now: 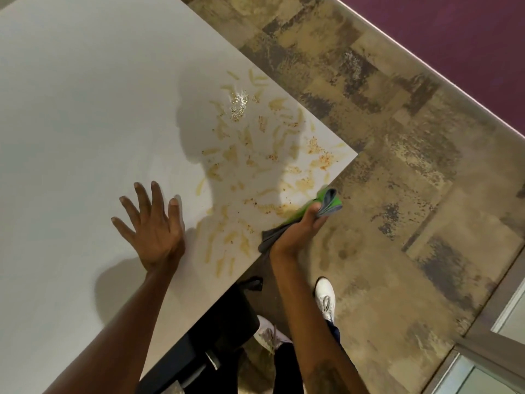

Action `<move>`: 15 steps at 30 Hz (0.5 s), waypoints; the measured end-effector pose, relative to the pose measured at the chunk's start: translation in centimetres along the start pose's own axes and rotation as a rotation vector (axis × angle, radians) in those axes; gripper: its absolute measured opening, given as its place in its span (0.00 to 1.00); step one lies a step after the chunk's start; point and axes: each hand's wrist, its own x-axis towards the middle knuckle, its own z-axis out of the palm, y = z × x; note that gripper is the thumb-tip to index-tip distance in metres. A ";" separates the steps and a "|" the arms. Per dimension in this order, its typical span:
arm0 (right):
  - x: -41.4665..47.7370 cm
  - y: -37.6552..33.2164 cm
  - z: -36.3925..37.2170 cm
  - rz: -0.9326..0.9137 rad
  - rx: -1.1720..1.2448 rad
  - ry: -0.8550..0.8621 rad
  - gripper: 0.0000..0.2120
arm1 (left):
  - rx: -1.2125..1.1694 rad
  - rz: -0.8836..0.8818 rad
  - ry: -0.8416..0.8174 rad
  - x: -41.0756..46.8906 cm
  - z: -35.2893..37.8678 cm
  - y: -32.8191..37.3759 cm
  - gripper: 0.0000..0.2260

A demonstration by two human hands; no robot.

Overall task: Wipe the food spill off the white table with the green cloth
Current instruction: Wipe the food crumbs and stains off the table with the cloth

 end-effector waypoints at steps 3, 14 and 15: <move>4.6 -1.7 1.1 -0.042 0.021 -0.020 0.26 | -0.003 -0.046 0.046 -0.4 0.1 0.7 0.32; 1.5 -1.8 -0.5 0.056 0.118 -0.040 0.19 | -0.008 -0.039 0.042 -0.5 0.3 0.7 0.34; 0.6 -1.6 -0.9 0.053 0.131 -0.044 0.15 | -0.009 -0.037 0.046 -0.5 0.3 0.7 0.34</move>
